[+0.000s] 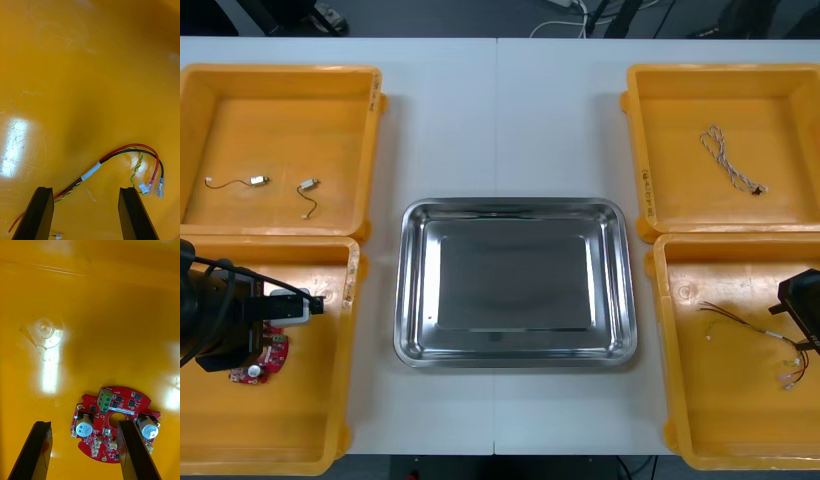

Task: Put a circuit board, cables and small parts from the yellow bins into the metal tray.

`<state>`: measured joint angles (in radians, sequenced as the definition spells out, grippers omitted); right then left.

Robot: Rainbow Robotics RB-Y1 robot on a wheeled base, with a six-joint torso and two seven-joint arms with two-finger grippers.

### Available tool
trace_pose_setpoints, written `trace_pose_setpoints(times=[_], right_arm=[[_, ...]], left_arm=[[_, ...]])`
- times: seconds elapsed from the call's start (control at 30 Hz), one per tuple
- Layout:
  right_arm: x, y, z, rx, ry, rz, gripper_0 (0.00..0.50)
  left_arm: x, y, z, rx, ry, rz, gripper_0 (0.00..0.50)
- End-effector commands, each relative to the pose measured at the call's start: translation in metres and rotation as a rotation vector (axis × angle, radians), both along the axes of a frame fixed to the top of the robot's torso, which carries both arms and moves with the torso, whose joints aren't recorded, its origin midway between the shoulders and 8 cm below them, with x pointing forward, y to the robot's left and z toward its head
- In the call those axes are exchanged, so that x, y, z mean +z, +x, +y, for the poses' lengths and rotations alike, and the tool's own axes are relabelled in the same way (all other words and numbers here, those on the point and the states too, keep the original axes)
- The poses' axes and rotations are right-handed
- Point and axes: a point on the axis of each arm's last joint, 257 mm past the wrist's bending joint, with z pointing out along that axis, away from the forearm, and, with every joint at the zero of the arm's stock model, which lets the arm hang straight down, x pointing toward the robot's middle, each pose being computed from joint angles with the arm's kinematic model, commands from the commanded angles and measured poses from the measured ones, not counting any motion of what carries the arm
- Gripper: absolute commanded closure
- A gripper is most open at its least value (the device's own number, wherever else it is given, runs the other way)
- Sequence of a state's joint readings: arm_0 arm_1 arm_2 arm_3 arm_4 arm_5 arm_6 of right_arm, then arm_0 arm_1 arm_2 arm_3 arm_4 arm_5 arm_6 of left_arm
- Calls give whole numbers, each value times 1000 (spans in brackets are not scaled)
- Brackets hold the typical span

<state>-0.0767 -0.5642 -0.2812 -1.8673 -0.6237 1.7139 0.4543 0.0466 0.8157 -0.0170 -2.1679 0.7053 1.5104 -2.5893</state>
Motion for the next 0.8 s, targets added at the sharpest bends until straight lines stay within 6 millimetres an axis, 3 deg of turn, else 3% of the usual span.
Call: trace_pose_setpoints(times=[0.03, 0.33, 0.57, 0.8], right_arm=[[16, 12, -10, -119, 10, -37, 0], [15, 14, -12, -267, 58, -42, 0], [6, 19, -18, -318, 83, -40, 0], [-5, 21, -11, -336, 114, -34, 0]], left_arm=[[-8, -7, 17, -11, 62, 11, 0], [-32, -1, 19, 0, 35, 14, 0], [-38, -6, 18, -8, 41, 32, 0], [-41, -7, 20, -4, 42, 39, 0]])
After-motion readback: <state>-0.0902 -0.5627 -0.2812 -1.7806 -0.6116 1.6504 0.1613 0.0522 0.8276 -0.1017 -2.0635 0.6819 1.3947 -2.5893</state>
